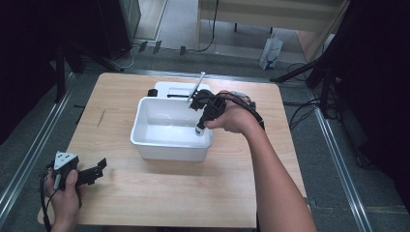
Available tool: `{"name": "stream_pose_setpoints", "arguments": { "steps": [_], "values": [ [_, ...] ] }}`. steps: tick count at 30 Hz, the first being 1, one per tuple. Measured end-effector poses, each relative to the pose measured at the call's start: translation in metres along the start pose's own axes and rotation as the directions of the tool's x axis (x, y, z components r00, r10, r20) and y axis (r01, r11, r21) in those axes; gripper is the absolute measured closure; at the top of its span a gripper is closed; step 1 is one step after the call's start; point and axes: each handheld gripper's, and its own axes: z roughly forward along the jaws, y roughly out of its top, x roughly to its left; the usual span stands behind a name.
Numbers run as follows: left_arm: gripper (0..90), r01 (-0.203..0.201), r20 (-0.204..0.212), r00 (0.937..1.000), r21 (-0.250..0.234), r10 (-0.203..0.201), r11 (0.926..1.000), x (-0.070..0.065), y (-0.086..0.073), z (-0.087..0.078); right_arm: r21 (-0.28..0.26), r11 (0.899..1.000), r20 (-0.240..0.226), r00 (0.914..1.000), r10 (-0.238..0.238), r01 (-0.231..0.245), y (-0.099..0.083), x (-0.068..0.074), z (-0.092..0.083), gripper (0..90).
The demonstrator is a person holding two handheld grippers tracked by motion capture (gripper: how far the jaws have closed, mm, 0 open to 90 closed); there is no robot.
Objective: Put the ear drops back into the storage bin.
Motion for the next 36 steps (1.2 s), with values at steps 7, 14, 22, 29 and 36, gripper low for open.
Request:
{"name": "stream_pose_setpoints", "arguments": {
  "steps": [7,14,22,29,36],
  "values": [
    [0.4,0.001,-0.005,1.0,-0.004,-0.001,1.0,0.0,0.0,0.0,-0.004,0.999,0.016,0.9986,-0.05,0.05,-0.008,-0.001,0.017,72.2],
    [0.5,0.0,-0.002,1.0,-0.002,0.0,1.0,-0.001,0.0,0.0,-0.001,0.995,0.017,0.9953,-0.095,0.095,-0.014,-0.001,0.033,72.1],
    [0.5,-0.004,0.001,1.0,-0.001,0.004,1.0,0.0,0.0,0.0,0.083,0.978,0.034,0.9802,-0.195,0.192,-0.011,0.004,0.055,72.0],
    [0.4,-0.004,-0.002,1.0,-0.004,0.004,1.0,-0.001,0.0,0.0,0.133,0.974,0.018,0.9822,-0.187,0.183,-0.007,0.001,0.066,71.9],
    [4.3,-0.008,-0.016,0.9998,-0.003,0.008,1.0,-0.001,0.0,0.0,0.172,0.97,-0.013,0.9855,-0.169,0.169,-0.005,-0.003,0.07,69.1]
  ]
}}
